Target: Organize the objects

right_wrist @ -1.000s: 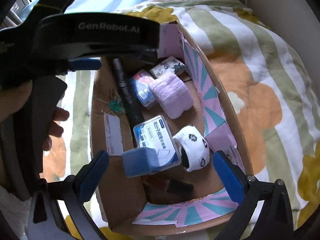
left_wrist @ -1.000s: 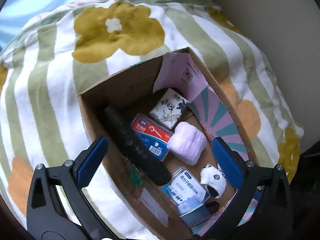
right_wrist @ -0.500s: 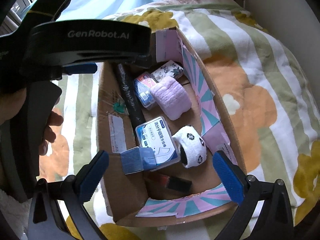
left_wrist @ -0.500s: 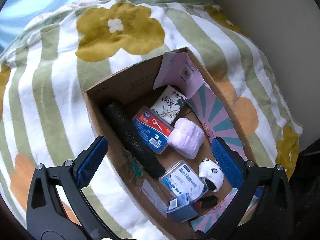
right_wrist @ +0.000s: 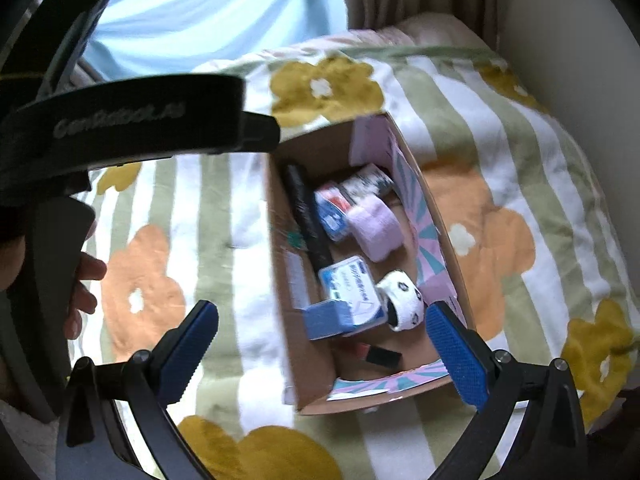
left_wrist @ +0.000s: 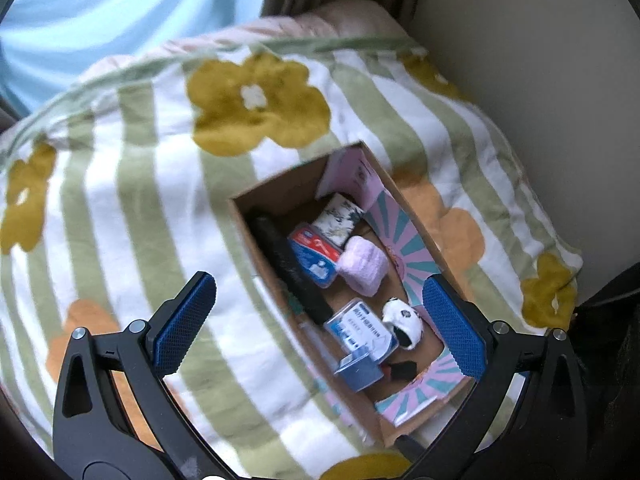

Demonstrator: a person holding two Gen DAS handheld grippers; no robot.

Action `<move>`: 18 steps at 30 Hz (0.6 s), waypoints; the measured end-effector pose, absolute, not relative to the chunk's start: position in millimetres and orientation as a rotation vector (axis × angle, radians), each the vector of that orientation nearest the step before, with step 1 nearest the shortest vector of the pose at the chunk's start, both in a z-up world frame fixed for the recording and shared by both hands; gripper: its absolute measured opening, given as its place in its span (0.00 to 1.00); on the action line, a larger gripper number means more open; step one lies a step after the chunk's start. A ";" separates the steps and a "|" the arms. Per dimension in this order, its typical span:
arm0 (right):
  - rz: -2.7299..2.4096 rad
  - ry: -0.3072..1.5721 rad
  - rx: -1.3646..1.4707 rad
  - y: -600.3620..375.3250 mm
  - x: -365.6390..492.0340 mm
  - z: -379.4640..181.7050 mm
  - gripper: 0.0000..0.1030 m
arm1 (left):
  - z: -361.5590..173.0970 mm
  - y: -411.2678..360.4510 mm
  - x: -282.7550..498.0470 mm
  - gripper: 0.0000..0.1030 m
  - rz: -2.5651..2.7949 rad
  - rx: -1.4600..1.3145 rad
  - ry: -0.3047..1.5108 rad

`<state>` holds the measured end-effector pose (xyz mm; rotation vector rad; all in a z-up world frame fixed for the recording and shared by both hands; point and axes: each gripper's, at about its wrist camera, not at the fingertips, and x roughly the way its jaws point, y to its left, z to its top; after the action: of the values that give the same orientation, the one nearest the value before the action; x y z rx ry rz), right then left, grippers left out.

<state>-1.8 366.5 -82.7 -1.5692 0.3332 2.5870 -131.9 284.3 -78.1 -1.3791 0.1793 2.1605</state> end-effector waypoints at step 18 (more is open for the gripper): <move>2.784 0.180 -1.510 263.9 -11.9 0.2 1.00 | 12.0 66.1 -69.7 1.00 2.454 -1.324 0.013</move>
<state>-11.9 264.0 0.2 -1.5096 0.1798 2.7836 -69.7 66.1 12.0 -1.3239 0.0130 2.4541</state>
